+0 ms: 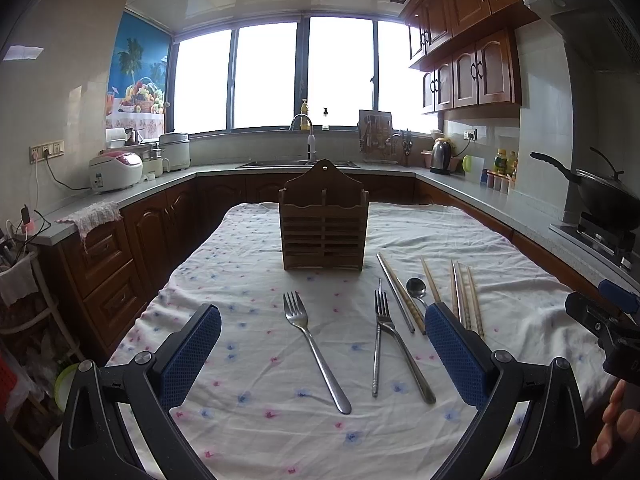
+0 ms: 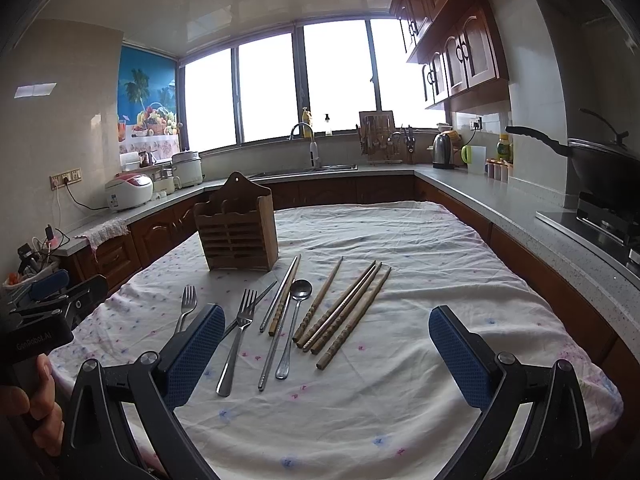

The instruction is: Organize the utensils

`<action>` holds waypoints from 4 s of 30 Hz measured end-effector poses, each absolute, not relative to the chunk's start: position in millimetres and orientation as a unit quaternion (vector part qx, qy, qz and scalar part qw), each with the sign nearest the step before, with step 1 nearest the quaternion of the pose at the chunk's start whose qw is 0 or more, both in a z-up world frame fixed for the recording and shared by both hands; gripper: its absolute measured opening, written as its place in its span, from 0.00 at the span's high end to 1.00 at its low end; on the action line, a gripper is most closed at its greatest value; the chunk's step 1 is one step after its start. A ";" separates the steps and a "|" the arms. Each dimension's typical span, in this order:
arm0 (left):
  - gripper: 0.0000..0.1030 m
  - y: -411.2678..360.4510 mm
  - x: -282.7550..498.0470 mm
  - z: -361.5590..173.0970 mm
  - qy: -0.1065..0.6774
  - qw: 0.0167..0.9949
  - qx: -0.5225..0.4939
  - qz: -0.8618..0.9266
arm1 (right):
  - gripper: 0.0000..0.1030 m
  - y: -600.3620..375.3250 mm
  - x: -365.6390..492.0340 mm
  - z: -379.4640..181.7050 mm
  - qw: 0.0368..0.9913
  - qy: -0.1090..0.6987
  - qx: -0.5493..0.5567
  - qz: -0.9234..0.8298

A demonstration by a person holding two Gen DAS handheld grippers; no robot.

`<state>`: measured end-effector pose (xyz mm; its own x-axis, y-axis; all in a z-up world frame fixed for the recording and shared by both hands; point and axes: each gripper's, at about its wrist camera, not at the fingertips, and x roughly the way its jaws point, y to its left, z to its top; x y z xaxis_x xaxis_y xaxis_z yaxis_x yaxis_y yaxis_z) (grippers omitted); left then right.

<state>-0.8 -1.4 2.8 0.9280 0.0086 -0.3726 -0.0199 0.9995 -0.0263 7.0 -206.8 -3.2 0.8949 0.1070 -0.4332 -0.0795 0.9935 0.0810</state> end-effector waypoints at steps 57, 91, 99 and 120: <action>0.45 -17.9 248.0 11.6 0.387 0.918 -0.015 -0.090 | 0.60 -276.0 195.0 -47.0 0.895 0.417 0.154 0.023; 0.81 -164.8 471.7 -84.9 0.535 0.821 0.073 -0.184 | 0.94 -304.4 299.3 -116.4 0.836 0.524 0.163 0.025; 0.93 -176.0 465.0 -81.9 0.518 0.832 0.096 -0.174 | 0.94 -302.1 298.4 -116.3 0.841 0.513 0.166 0.031; 0.97 -68.2 319.6 51.7 0.399 0.886 -0.042 -0.232 | 0.95 -278.5 229.2 2.4 0.894 0.399 0.173 0.106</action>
<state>319.6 -68.2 51.7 0.5737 -0.4456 -0.6872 0.3781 0.8884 -0.2603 229.2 -278.5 2.4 0.6593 0.3280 -0.6766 -0.0522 0.9176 0.3940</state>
